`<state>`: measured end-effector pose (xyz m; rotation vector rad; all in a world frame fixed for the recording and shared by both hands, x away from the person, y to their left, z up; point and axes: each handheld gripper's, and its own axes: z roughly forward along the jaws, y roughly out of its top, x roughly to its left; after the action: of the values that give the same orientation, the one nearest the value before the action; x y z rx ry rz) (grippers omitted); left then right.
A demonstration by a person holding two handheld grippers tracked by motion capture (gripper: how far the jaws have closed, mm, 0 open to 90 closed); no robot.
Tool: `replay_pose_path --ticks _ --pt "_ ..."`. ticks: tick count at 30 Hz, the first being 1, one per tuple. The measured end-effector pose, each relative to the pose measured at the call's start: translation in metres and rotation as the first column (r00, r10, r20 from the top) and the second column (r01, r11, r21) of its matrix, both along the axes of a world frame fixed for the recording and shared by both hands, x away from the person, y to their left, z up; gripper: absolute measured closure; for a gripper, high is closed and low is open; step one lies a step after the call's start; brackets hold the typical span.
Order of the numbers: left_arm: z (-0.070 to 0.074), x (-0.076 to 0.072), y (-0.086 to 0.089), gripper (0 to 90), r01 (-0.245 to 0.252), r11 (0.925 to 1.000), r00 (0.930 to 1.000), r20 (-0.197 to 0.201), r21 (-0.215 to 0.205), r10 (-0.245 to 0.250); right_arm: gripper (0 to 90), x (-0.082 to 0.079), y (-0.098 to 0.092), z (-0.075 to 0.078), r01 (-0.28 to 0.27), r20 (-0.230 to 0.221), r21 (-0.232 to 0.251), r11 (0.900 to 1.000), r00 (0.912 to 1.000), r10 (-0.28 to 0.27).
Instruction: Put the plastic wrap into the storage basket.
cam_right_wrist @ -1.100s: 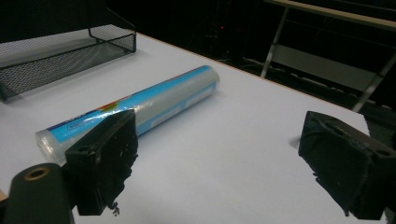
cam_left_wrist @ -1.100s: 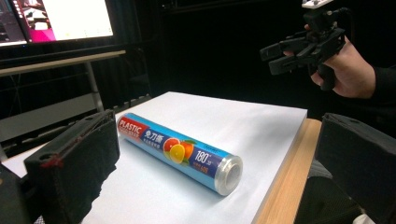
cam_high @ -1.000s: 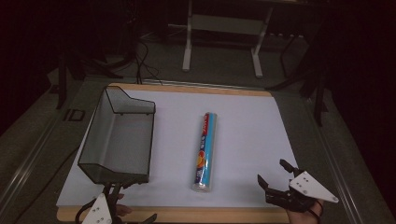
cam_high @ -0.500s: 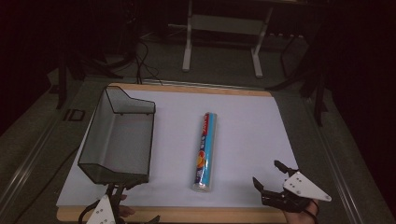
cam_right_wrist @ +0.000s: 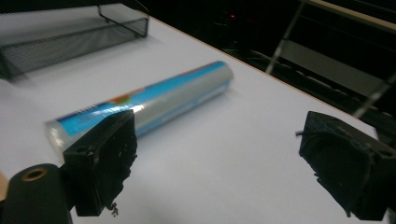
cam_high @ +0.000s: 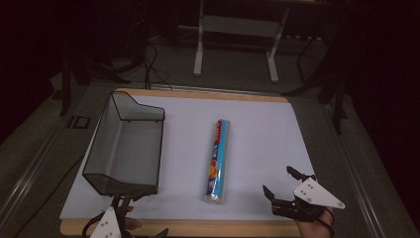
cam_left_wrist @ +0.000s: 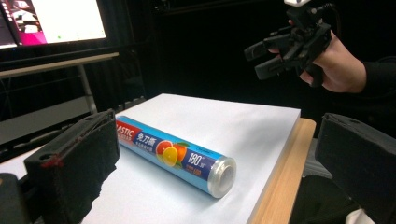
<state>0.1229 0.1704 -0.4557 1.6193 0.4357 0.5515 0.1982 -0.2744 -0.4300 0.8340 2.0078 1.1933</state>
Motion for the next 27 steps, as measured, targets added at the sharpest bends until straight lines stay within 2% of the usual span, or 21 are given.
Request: replay_pose_path --ticks 6,14,22,27 --pt "0.000 0.000 0.000 0.6 0.003 1.0000 1.0000 -0.002 0.002 -0.003 10.9 0.005 0.009 0.011 0.009 0.002 0.002 1.000 1.0000 -0.009" --pt "-0.001 0.002 0.000 0.7 0.009 1.0000 0.9999 -0.008 0.002 -0.009 10.4 0.017 0.022 0.018 0.025 0.013 -0.052 0.998 0.9996 -0.024" --pt "-0.001 0.001 -0.001 0.7 0.015 0.9999 0.9999 -0.007 0.000 -0.015 10.4 0.030 0.036 0.025 0.013 0.005 -0.026 1.000 0.9999 -0.013" --pt "-0.001 0.001 -0.001 0.7 0.017 0.9999 0.9998 -0.008 -0.002 -0.017 10.5 0.038 0.047 0.027 0.017 -0.010 -0.040 0.999 0.9998 -0.018"
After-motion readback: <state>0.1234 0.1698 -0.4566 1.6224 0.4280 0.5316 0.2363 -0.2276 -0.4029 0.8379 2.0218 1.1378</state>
